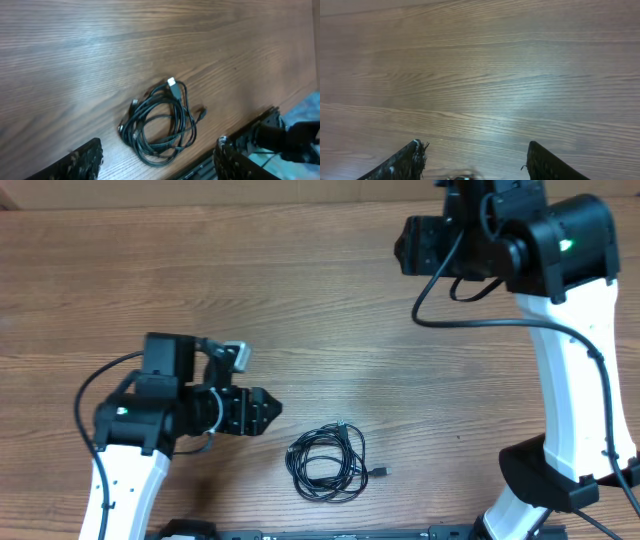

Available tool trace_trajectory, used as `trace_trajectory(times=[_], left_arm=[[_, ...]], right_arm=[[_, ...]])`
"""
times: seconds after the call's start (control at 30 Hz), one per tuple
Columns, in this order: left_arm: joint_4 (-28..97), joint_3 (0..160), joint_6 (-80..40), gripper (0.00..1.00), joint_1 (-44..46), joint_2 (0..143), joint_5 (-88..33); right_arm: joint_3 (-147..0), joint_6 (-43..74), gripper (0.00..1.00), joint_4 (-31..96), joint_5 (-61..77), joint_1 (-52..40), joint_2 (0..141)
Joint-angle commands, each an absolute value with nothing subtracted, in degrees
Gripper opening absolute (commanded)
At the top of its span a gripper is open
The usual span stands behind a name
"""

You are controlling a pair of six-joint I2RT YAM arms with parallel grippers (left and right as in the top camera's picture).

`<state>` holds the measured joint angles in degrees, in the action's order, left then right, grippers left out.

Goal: Untangle cables
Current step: 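Move the left gripper down toward the cable bundle on the table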

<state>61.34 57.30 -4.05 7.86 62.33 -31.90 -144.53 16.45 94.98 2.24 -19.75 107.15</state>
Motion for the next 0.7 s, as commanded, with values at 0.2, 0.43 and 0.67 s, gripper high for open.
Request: trace_trajectory(times=[0.2,0.43,0.67], left_arm=[[50.39,50.15,-13.82,0.63,17.12,62.85,-16.49],[40.6,46.72,-15.53,0.63,21.43,68.31,-13.82],[35.38,46.68,-16.56,0.6,26.0,79.02,-9.17]], right_arm=[[-144.7,14.5,0.63,96.86,11.81,-19.0,105.93],[-144.7,11.46,0.63,96.92,17.58,-19.0,105.93],[-144.7,8.45,0.63,97.01,22.22,-19.0,105.93]])
